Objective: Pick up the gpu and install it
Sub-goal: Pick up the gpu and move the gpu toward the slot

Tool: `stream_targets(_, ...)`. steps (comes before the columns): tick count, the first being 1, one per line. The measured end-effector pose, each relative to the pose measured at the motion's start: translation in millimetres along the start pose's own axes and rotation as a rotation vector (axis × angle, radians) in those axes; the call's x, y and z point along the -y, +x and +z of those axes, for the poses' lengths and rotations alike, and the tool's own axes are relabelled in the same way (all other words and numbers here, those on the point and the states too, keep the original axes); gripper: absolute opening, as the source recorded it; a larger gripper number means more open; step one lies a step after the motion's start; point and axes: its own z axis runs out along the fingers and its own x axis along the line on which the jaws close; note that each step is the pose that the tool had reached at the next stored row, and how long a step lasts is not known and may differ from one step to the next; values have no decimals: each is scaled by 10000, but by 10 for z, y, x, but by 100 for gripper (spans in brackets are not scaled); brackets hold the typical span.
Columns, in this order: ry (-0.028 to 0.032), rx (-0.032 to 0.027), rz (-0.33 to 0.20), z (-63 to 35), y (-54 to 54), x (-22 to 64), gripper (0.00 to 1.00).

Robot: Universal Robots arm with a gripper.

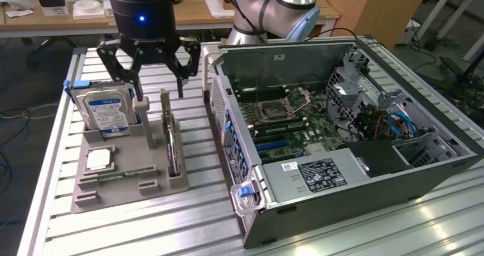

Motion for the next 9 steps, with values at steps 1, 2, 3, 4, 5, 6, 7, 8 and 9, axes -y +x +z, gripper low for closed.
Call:
stream_targets(1, -1, 0, 0, 16, 0, 0, 71)
stream_targets(2, -1, 0, -1, 27, 0, 0, 71)
stream_targets(3, 0, -1, -1, 33, 0, -1, 71)
stream_targets(4, -2, 0, -1, 42, 0, -1, 71)
stream_targets(5, -1, -1, -1, 51, 1, -1, 71)
stream_targets(6, 0, -2, -1, 62, 1, -1, 71)
stream_targets(7, 0, -1, -1, 77, 1, -1, 71)
stream_targets(8, -1, 0, -1, 95, 2, -1, 71)
stream_targets(9, -2, 0, -1, 113, 2, -1, 71)
